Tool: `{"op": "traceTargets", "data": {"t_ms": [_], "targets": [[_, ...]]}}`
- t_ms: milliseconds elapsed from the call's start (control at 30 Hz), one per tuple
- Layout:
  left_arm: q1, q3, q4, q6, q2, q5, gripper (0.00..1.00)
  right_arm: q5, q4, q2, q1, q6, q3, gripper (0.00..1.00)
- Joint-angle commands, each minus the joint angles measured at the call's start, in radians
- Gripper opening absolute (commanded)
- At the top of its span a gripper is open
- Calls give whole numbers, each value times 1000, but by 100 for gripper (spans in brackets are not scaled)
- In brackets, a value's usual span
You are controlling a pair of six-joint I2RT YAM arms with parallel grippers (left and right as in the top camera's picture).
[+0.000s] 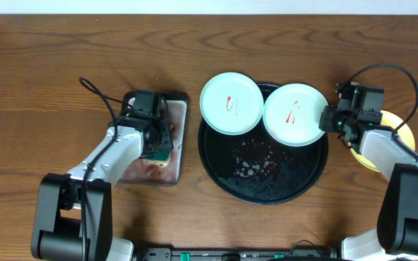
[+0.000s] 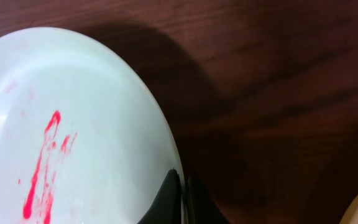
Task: Clean dirty plates on tray and stack at the side
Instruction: 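Grasp the right pale green plate rim and pull it toward center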
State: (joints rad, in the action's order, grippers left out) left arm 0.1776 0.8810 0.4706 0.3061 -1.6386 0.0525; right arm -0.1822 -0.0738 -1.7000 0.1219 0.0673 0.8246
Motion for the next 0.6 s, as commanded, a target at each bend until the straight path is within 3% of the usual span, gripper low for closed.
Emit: {"op": "traceTargets", "data": {"t_ms": [0, 267, 333, 400, 567], "targets": [[-4, -11, 15, -10, -11, -8, 56, 14, -34, 34, -12, -2, 13, 1], [-4, -12, 16, -10, -11, -8, 53, 20, -233, 267, -14, 9, 13, 1], [-4, -16, 14, -10, -11, -9, 42, 17, -320, 309, -23, 26, 13, 1], [-4, -27, 11, -19, -11, -8, 9, 9, -393, 318, -40, 29, 13, 1], [-4, -59, -6, -25, -11, -9, 7, 8, -470, 298, -111, 31, -27, 1]]}}
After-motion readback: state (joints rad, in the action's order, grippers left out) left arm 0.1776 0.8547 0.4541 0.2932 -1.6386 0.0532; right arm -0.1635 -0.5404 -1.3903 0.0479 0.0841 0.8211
